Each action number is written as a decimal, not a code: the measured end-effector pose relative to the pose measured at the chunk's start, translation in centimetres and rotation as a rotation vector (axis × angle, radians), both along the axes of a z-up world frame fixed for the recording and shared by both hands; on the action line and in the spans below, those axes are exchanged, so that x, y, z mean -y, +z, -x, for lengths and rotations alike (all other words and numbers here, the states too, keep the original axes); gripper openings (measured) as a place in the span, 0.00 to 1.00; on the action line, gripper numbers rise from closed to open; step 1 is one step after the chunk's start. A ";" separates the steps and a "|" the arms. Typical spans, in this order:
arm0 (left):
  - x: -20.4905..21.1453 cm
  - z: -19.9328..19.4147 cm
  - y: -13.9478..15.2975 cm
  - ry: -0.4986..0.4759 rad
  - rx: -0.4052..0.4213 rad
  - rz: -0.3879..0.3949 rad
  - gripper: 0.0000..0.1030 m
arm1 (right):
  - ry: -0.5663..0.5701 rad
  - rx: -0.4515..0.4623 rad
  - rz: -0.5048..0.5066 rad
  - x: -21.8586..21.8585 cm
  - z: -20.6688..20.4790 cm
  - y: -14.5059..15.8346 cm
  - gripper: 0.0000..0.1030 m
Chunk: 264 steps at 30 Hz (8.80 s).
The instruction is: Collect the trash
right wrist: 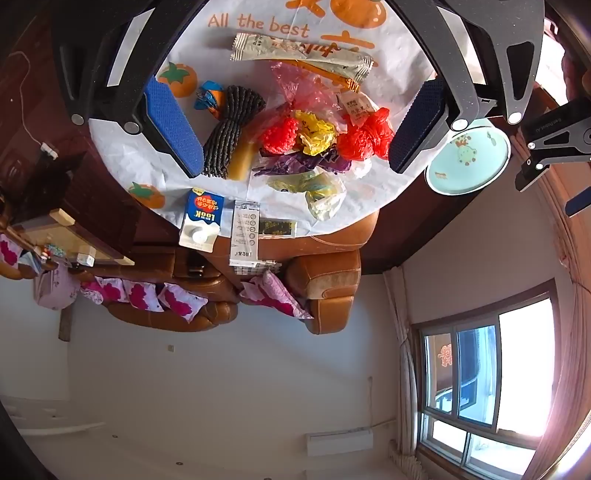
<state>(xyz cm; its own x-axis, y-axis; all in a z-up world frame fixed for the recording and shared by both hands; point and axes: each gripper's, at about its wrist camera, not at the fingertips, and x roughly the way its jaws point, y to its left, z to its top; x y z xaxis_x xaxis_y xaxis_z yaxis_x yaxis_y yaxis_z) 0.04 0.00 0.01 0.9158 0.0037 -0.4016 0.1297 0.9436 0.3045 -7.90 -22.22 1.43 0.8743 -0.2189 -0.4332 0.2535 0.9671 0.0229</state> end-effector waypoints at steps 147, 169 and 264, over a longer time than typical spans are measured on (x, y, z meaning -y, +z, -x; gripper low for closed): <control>11.3 -4.7 -8.6 -0.369 -0.244 0.042 0.00 | -0.195 -0.109 -0.061 10.9 0.8 -10.7 0.95; 13.5 -7.7 -12.6 -0.433 -0.372 0.086 0.02 | -0.202 -0.132 -0.081 11.5 0.5 -10.9 0.95; -7.5 -10.1 -6.8 0.229 -0.082 -0.140 0.01 | 0.501 -0.103 -0.104 -6.6 -13.4 -4.7 0.01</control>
